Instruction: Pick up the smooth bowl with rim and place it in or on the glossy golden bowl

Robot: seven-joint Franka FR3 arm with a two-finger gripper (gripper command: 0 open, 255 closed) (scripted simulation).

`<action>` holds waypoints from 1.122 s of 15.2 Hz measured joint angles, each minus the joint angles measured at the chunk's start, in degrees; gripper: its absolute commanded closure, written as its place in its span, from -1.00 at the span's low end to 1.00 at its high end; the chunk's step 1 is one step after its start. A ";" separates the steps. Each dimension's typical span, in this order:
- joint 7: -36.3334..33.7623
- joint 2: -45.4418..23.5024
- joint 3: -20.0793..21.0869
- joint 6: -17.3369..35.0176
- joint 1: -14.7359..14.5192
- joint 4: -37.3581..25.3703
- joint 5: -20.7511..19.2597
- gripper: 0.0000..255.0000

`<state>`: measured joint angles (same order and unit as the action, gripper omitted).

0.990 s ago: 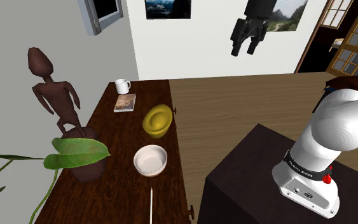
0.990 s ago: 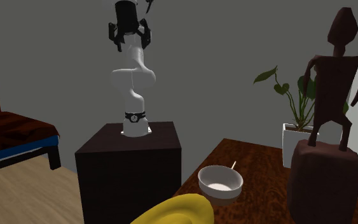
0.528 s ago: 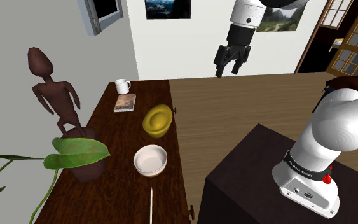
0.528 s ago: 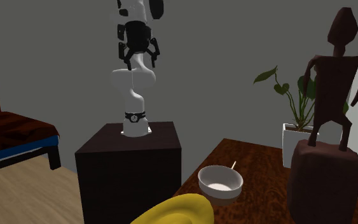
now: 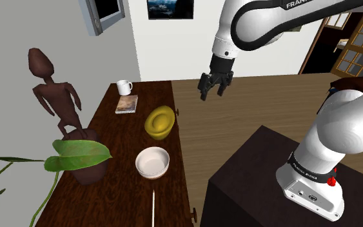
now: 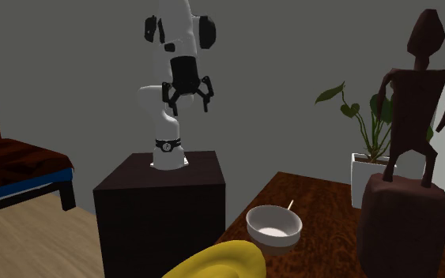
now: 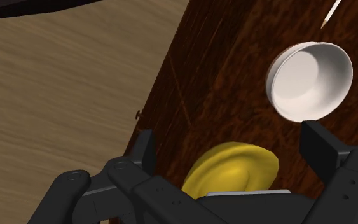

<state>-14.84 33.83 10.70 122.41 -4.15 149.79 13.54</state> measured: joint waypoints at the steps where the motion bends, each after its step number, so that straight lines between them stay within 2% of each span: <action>1: -0.22 -1.26 0.58 2.36 -0.25 1.02 0.46 -1.00; 7: -3.01 -14.16 4.91 16.22 -1.21 1.29 1.94 -1.00; 10: -5.03 -21.13 6.92 22.20 -1.32 -0.06 1.40 -1.00; 15: -9.77 -33.63 9.11 31.70 -1.31 -3.38 -2.57 -1.00; 17: -12.77 -39.64 9.04 35.49 -1.77 -5.63 -5.95 -1.00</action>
<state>-27.62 -5.80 19.74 157.91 -5.92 144.16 7.59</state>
